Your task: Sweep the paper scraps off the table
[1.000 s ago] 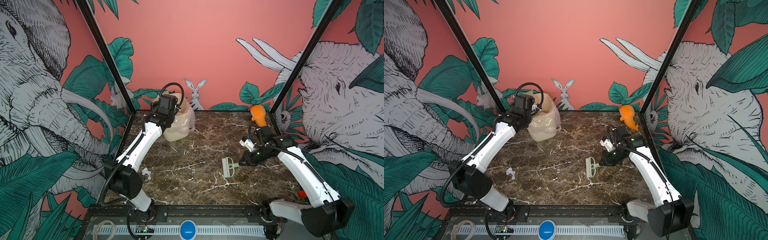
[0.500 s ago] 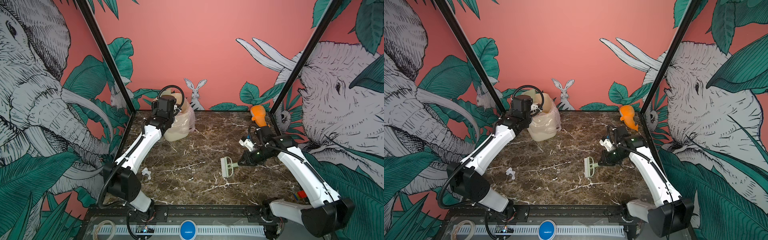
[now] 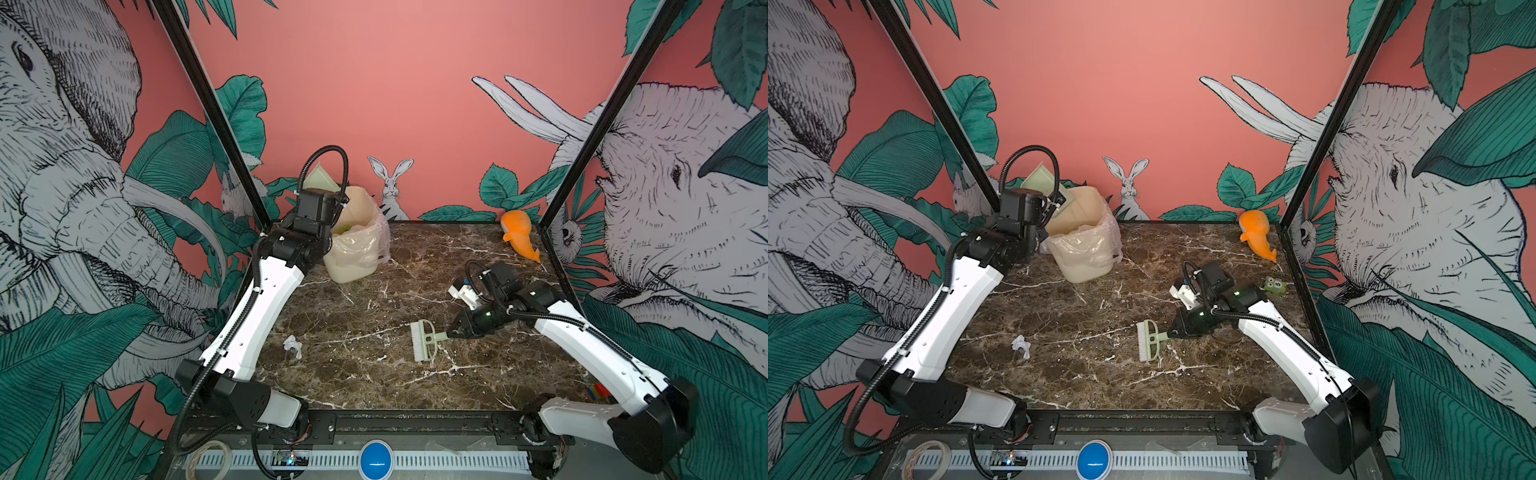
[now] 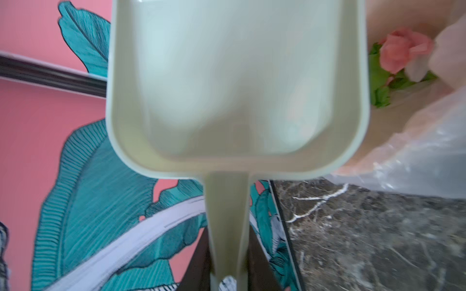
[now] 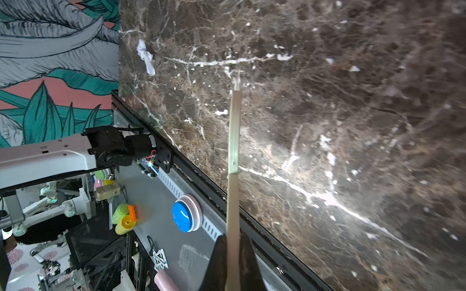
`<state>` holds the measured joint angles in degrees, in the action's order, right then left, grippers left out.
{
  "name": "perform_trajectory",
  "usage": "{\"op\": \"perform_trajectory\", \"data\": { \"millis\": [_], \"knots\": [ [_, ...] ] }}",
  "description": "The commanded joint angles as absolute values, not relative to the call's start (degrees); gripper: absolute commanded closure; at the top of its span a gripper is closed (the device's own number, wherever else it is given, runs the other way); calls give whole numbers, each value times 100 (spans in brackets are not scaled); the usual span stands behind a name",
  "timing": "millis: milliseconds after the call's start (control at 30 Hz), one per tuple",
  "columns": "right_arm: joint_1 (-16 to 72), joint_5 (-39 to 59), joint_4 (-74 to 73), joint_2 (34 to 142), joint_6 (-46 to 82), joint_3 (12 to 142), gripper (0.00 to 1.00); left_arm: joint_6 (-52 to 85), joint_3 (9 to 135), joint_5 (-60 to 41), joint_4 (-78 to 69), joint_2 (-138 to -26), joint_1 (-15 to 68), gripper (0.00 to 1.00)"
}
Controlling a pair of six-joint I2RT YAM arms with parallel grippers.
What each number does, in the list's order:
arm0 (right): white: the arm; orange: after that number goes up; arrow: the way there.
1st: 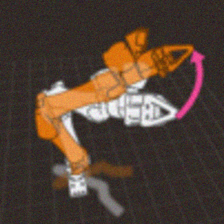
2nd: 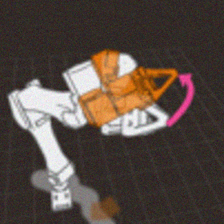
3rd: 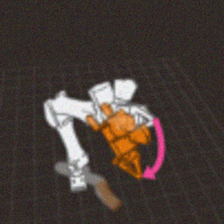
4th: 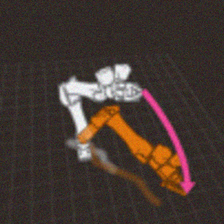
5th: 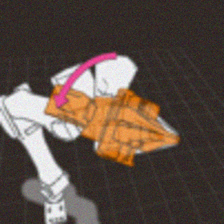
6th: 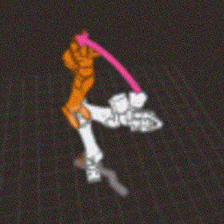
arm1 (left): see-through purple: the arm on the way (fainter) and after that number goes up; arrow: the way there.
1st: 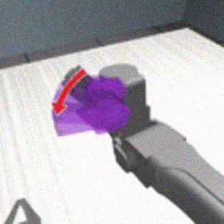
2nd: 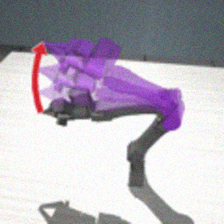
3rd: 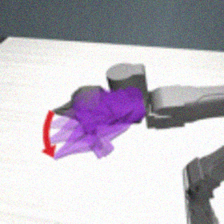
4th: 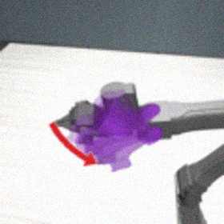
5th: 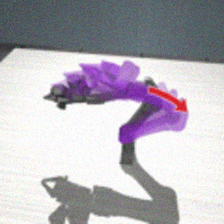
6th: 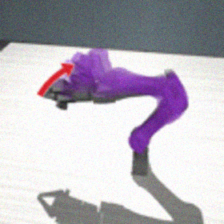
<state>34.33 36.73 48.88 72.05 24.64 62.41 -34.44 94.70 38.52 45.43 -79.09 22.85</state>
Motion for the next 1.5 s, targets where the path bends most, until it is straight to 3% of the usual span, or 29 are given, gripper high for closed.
{"op": "perform_trajectory", "data": {
  "millis": [0, 200, 500, 1267, 1467],
  "knots": [
    [3890, 3735, 3620, 7582, 3030, 6329, 100, -1876, 9116, 2865, 5245, -7343, 2315, 95],
    [4813, 3783, 2635, 8637, 3322, 6892, 100, -1006, 8479, 1710, 5164, -6792, 2329, 94],
    [5770, 3965, 1851, 10318, 3740, 8443, 100, -800, 8178, 1057, 4931, -6447, 2320, 94],
    [5985, 4456, -674, 12955, 5862, 10459, 100, -1080, 8023, 815, 4915, -6189, 2312, 94],
    [5978, 4405, -749, 13407, 6100, 10818, 100, -1160, 8019, 845, 5026, -6104, 2313, 94]
  ]
}}
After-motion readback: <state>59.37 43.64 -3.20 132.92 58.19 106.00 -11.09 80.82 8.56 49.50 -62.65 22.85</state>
